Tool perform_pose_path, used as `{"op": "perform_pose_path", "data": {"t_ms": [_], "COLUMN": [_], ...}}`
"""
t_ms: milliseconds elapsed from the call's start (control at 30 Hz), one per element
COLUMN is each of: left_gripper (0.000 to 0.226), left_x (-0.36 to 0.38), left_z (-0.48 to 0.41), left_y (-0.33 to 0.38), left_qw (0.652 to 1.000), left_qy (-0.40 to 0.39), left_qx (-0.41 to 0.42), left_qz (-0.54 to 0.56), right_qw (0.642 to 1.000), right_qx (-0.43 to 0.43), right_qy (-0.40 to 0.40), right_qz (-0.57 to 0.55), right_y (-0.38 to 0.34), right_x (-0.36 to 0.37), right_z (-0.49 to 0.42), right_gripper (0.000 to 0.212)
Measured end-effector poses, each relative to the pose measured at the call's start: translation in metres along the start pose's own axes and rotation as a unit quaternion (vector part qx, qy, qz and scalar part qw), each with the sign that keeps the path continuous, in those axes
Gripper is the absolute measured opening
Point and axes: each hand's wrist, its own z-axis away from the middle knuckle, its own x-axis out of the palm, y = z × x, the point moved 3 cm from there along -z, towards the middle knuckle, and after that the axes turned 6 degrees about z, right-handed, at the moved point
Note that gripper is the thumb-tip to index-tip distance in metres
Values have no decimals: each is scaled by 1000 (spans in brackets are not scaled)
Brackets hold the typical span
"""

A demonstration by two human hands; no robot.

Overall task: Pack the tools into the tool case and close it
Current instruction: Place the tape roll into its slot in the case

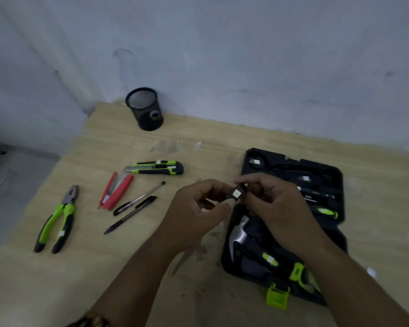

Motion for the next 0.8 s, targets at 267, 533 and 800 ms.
{"op": "perform_pose_path", "data": {"t_ms": [267, 533, 800], "left_gripper": [5, 18, 9], "left_x": [50, 75, 78], "left_z": [-28, -48, -65], "left_y": [10, 22, 17], "left_qw": [988, 975, 974], "left_qy": [-89, -92, -101], "left_qx": [-21, -15, -4], "left_qz": [122, 204, 202], "right_qw": [995, 985, 977], "right_qx": [8, -24, -43], "right_qy": [80, 146, 171], "right_qz": [-51, -87, -123], "right_y": [16, 16, 26], "right_x": [-55, -80, -84], "right_z": [6, 7, -1], "right_gripper": [27, 21, 20]}}
